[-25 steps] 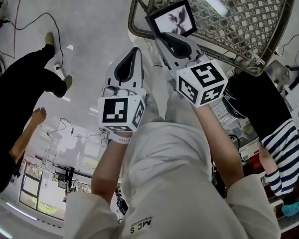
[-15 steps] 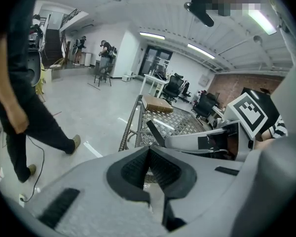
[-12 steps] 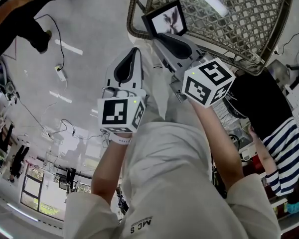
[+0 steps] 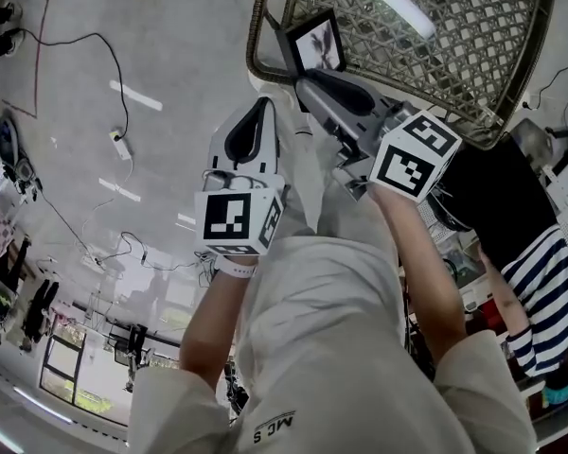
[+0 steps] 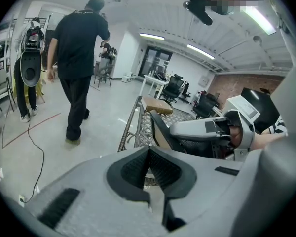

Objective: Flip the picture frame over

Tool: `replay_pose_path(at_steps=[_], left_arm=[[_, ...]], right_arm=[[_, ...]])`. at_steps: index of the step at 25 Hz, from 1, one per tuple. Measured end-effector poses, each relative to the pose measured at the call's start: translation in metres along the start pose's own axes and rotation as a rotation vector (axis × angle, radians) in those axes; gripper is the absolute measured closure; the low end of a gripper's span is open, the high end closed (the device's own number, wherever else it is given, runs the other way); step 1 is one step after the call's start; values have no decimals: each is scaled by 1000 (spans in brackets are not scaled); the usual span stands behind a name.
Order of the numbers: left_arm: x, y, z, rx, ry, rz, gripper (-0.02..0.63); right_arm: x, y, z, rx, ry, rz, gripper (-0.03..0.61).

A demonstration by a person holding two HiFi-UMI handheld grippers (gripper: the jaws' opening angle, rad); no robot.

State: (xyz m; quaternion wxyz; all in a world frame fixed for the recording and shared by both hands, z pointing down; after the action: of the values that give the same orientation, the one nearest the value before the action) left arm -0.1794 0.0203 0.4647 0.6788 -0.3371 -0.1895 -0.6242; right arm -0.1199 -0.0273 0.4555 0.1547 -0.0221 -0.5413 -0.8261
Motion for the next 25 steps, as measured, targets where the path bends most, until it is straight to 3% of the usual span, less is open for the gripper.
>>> replay_pose_path(at_steps=[10,18,25], left_arm=[[7,2,1,-5,-1,-5,589],[7,1,-4,0,0,-6,589],[13,5,-2,4,-8,-2,589]], right_arm=[[-1,0,-12,133,56,-130,502],[-7,13,-16,279,100,-178,502],[-16,22,-17,312,118,-193,502]])
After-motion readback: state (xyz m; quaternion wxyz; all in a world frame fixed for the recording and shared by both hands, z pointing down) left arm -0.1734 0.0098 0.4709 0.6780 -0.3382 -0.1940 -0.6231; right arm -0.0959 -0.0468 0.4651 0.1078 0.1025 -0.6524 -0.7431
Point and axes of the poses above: the fingertips, and each gripper's own axes: x forward along the fingers, y to its right, z out of its underside, the point moved 1 cm from there along -x, backward along the fingers, and after that the axes turned 8 degrees about -z, right-handed, at the moved point
